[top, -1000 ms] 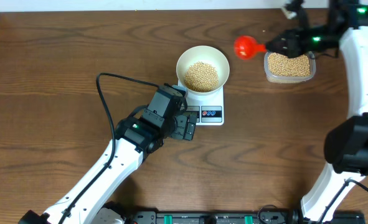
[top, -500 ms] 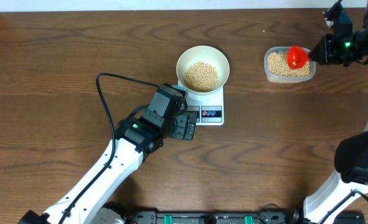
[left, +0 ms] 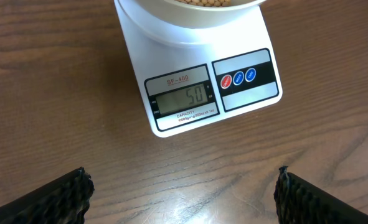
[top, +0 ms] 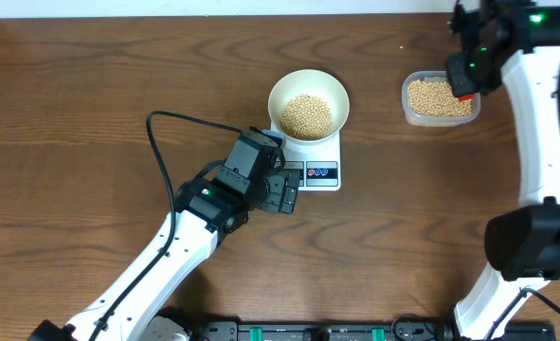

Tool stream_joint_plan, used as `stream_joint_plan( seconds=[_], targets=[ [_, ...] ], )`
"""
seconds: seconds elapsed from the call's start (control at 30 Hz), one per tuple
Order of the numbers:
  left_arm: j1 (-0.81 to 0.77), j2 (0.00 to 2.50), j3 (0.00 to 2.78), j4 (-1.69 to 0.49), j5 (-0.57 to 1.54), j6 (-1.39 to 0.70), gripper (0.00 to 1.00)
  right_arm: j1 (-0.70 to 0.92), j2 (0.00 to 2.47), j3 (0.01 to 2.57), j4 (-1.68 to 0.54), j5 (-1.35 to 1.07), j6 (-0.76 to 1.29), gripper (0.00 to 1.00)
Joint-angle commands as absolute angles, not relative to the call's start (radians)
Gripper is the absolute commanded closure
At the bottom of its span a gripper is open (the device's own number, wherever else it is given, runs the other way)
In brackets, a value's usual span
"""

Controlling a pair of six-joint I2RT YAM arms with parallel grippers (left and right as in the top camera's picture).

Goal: Scoop item into bowl and weigh 50g on scale
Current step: 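Move the scoop right away from the bowl toward the tub, then lower the red scoop into the soybean tub with the right gripper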

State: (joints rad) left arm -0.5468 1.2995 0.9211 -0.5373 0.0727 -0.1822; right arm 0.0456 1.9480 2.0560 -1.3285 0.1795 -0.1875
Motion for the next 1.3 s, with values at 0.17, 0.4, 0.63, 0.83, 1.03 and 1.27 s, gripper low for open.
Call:
stream_joint_plan(
  seconds=[0.17, 0.4, 0.63, 0.83, 1.03, 1.27],
  targets=[
    [-0.546, 1.286, 0.921, -0.537, 0.067, -0.172, 0.05, 0.100, 1.937, 2.074, -1.336, 0.377, -0.130, 0.99],
    [-0.546, 1.286, 0.921, -0.537, 0.067, -0.172, 0.05, -0.019, 1.937, 2.072, -1.288, 0.050, 0.037, 0.99],
    [-0.546, 1.286, 0.921, -0.537, 0.067, -0.172, 0.05, -0.149, 1.937, 1.991, -1.161, -0.313, 0.127, 0.99],
    [-0.546, 1.286, 0.921, -0.537, 0.067, -0.172, 0.05, -0.200, 1.937, 1.855, -1.066, -0.461, 0.164, 0.99],
    [-0.546, 1.286, 0.921, -0.538, 0.067, -0.172, 0.05, -0.229, 1.937, 1.777, -1.066, -0.485, 0.164, 0.99],
    [-0.546, 1.286, 0.921, -0.538, 0.067, -0.172, 0.04, -0.241, 1.937, 1.774, -1.066, -0.485, 0.163, 0.98]
  ],
)
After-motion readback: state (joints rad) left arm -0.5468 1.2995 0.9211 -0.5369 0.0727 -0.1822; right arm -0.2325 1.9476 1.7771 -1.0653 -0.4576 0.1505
